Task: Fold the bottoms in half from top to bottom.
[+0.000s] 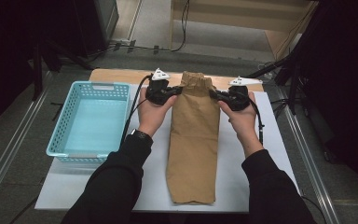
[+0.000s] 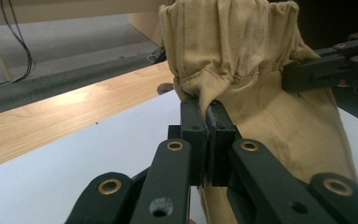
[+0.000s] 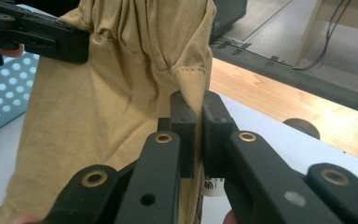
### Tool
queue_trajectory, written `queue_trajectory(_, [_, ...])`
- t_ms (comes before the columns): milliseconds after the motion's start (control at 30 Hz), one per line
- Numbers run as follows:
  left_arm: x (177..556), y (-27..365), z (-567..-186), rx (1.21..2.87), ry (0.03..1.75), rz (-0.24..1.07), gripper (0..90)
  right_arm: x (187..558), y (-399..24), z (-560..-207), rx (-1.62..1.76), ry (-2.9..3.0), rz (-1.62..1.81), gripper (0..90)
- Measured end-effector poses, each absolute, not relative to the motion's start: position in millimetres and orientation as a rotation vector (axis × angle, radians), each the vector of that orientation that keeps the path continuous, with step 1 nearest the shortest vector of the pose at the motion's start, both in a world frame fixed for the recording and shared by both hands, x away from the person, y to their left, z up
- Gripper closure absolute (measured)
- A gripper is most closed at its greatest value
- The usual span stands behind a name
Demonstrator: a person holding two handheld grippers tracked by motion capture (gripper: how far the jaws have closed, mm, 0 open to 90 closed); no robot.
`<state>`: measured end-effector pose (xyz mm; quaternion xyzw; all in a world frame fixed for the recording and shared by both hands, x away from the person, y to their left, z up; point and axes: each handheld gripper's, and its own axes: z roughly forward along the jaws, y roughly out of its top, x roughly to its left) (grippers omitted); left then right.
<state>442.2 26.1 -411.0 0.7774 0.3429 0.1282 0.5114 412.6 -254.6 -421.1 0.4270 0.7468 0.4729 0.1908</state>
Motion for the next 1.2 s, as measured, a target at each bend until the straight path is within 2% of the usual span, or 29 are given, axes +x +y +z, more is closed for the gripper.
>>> queue_trajectory(500, [418.5,26.5,-416.6,1.865,0.772,0.279,88.0,387.4,-261.6,-434.7,1.128,2.088,1.356,83.1])
queue_trajectory(1200, [367.3,29.8,-416.0,1.855,0.678,0.275,87.8,329.9,-258.1,-439.0,1.056,2.032,1.346,82.7])
